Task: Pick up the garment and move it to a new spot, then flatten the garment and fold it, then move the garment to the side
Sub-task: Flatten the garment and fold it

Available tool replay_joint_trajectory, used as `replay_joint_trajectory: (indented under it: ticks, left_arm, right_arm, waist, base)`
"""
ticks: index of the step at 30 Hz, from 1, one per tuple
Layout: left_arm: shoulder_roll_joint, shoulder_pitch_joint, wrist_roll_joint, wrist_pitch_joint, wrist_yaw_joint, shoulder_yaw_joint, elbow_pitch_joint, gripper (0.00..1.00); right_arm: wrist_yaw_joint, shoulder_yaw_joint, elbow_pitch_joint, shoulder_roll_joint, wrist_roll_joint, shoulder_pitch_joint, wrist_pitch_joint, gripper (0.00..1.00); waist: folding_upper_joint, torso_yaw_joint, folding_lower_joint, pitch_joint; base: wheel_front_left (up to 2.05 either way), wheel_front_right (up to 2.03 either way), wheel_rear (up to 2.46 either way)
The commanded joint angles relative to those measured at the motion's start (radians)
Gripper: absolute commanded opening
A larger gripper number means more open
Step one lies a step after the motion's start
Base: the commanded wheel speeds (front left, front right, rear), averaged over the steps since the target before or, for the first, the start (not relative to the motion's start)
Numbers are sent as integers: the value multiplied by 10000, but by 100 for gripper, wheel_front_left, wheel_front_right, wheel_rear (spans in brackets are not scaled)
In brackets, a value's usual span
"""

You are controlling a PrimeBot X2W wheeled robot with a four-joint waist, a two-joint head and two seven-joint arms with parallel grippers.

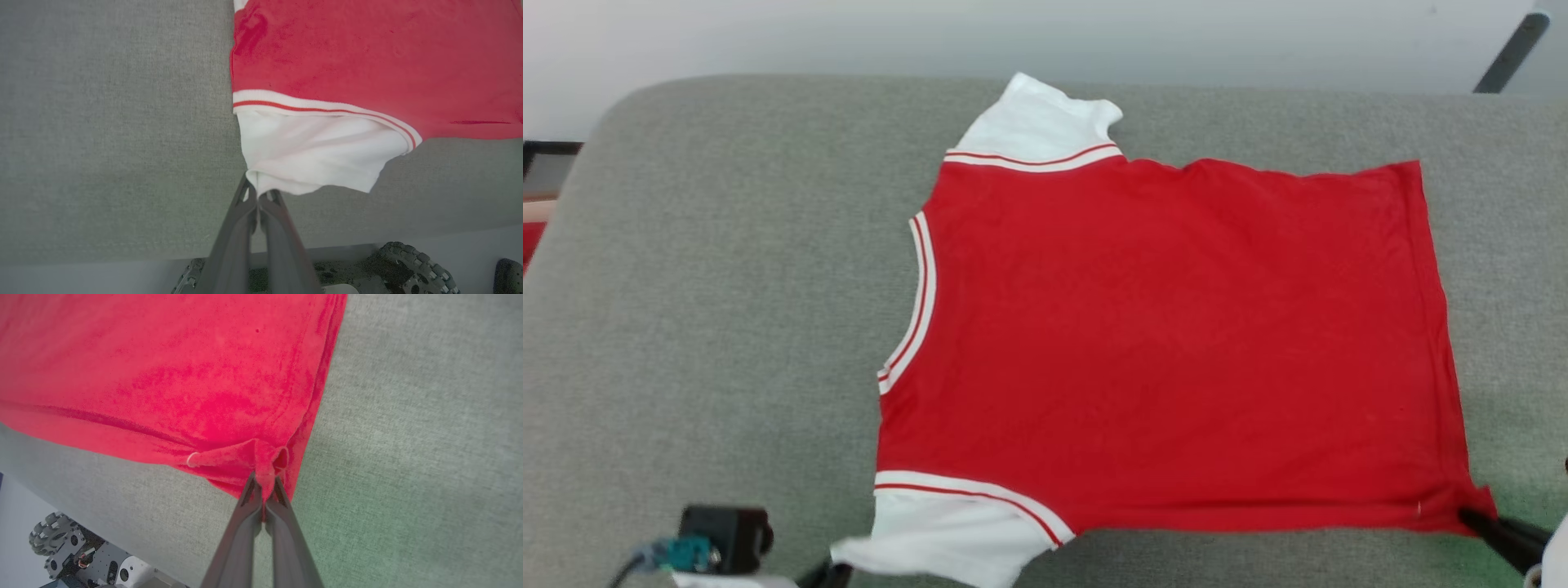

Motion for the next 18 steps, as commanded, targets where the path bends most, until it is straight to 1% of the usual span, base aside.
replay_joint_trajectory:
  ticks: [1, 3, 6, 10, 13, 16, 18]
  left_arm:
    - [240, -353, 201, 136, 108, 75, -208, 0]
    - [526, -791, 459, 371, 115, 157, -440, 0]
    - [961, -1628, 875, 795, -32, 266, -575, 0]
    - [1268, -2986, 1441, 1414, -541, 342, -333, 0]
    - [1107, -4044, 1763, 1864, -1122, 288, 201, 0]
    - [711, -5025, 2006, 2242, -1851, 94, 1084, 0]
    - [324, -5585, 2002, 2410, -2339, -26, 1797, 0]
  right_arm:
    - [-10, -213, -204, 190, -249, -249, 167, 0]
    - [-10, -384, -415, 412, -458, -517, 365, 0]
    - [-10, -500, -642, 690, -856, -1070, 645, 0]
    - [-10, -465, -626, 971, -1262, -2026, 836, 0]
    - [-10, -375, -314, 1193, -1551, -2840, 828, 0]
    - [-10, -130, 173, 1350, -1785, -3583, 754, 0]
    - [-10, 97, 522, 1413, -1859, -4072, 694, 0]
  waist:
    - [-1, -183, 0, 162]
    - [-1, -299, 0, 261]
    - [-1, -460, 0, 421]
    - [-1, -646, 0, 651]
    - [-1, -758, 0, 838]
    - [-1, -817, 0, 1045]
    - [-1, -864, 0, 1201]
  base:
    - [0, 0, 0]
    - [0, 0, 0]
    - [0, 0, 0]
    - [0, 0, 0]
    - [0, 0, 0]
    - [0, 0, 0]
    - [0, 0, 0]
